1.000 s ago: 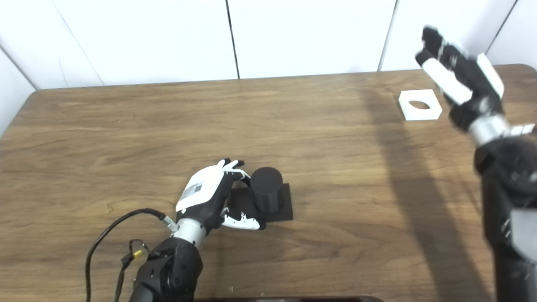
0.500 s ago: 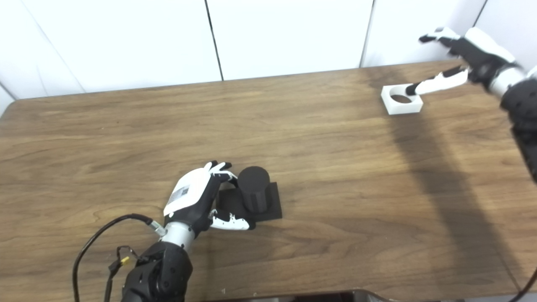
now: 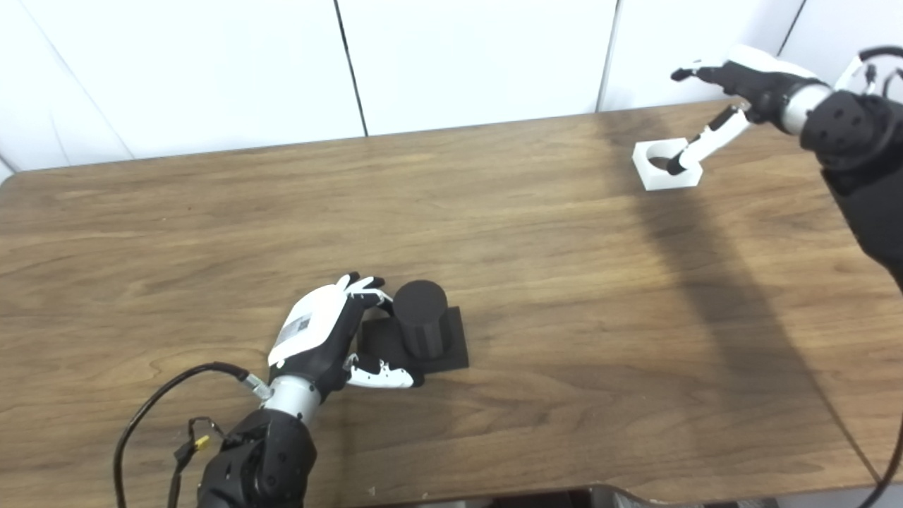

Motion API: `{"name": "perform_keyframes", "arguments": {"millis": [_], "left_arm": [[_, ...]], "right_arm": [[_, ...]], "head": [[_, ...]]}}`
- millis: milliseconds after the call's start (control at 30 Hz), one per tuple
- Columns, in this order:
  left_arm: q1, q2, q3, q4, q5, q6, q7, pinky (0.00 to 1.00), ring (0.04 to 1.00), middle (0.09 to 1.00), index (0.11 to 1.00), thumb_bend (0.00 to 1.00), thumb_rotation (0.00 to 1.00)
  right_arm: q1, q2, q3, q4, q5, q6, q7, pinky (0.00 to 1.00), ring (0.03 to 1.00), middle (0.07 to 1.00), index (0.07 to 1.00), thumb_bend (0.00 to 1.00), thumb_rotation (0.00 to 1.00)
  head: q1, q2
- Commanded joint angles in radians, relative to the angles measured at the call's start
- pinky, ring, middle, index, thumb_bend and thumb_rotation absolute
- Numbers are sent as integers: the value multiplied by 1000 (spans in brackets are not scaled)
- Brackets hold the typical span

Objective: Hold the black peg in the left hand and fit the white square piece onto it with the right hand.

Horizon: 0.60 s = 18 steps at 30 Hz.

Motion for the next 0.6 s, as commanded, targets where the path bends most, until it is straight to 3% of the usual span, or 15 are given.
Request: {"name": "perform_keyframes", "arguments": {"millis": [0,133,267,367,567], "left_arm": [[6,41,24,20,14,13,-19,1000,1000,921,483,519,58],[3,64,30,26,-2,7,-8,1000,1000,924,483,521,56],[21,92,36,34,-38,-9,16,1000,1000,923,482,521,55],[34,110,37,46,-55,-28,41,1000,1000,917,482,520,56],[39,128,34,70,-85,-34,78,1000,1000,922,482,520,59]], "right_arm": [[-50,-11,-2,-30,-30,19,5,916,1000,1000,949,1000,235],[-52,16,12,-3,-67,10,-6,899,1000,1000,949,1000,226],[-53,40,26,28,-108,1,-24,945,1000,1000,949,1000,217],[-50,55,22,37,-122,17,-24,955,1000,1000,954,1000,216],[-53,69,17,43,-136,30,-23,934,1000,1000,956,1000,219]], "head": [[-10,-5],[-55,-41],[-88,-127],[-84,-164],[-110,-184]]}}
